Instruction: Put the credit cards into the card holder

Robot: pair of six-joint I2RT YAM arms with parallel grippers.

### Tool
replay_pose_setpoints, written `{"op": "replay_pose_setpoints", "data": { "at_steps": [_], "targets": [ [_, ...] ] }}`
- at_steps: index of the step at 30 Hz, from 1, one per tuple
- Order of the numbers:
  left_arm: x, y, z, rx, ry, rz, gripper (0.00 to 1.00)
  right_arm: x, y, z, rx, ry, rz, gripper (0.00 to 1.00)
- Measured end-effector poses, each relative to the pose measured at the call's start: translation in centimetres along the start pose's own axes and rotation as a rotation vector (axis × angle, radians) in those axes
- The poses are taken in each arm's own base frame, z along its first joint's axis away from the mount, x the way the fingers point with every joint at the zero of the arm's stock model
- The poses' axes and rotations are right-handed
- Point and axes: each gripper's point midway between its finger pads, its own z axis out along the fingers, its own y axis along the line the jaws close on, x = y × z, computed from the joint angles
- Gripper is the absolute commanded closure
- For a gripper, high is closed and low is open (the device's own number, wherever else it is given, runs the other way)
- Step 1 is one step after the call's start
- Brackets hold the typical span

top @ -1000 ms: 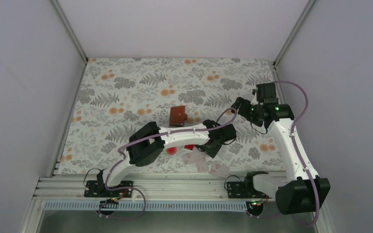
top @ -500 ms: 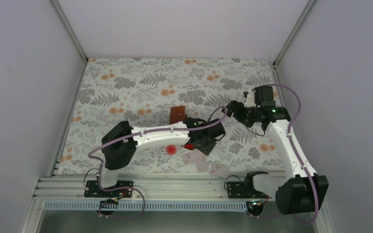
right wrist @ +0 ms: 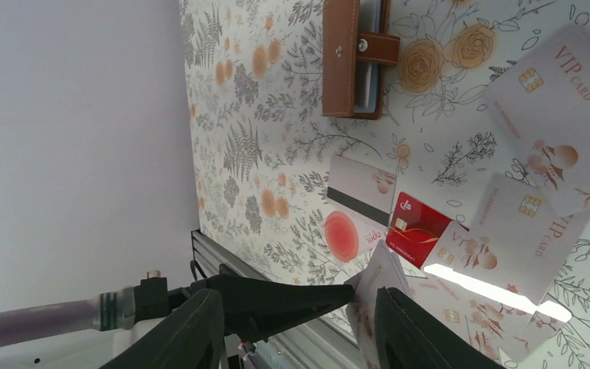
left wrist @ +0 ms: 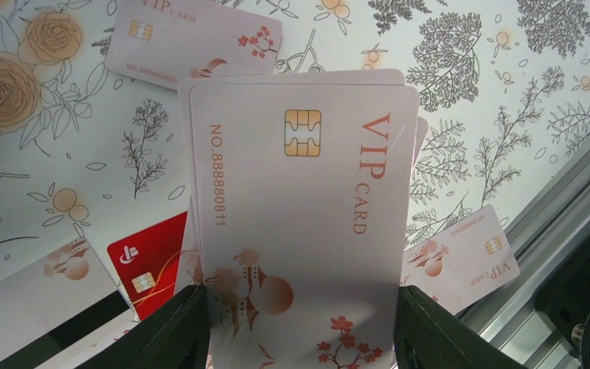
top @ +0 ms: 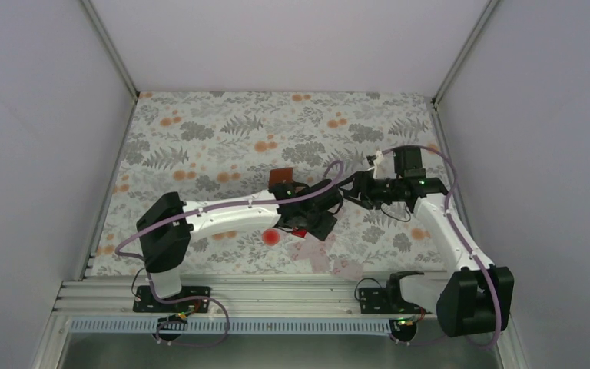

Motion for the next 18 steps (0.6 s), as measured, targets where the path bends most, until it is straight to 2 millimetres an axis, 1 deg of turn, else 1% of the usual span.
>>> {"op": "replay_pose_setpoints", "data": {
  "at_steps": [8, 12, 13, 15, 18],
  "targets": [
    [0.7, 0.0, 0.3, 0.005, 0.019, 0.009, 0.49, 0.6, -0.7, 0.4, -0.003, 0.019, 0.023, 0.51],
    [0.9, -0.1, 0.3, 0.011, 0.017, 0.010, 0.49, 1.0, -1.2, 0.6, 0.012, 0.028, 0.029, 0.59],
    [0.8, -0.1, 0.1, 0.015, 0.008, 0.010, 0.49, 1.1, -1.2, 0.7, 0.016, 0.030, 0.029, 0.61],
    [0.4, -0.3, -0.4, 0.026, -0.013, 0.006, 0.49, 1.3, -1.3, 0.7, 0.023, 0.036, 0.028, 0.61],
    [-0.7, -0.7, -1.7, 0.050, -0.061, -0.009, 0.49, 1.9, -1.6, 0.8, 0.030, 0.050, 0.029, 0.61]
  ]
}}
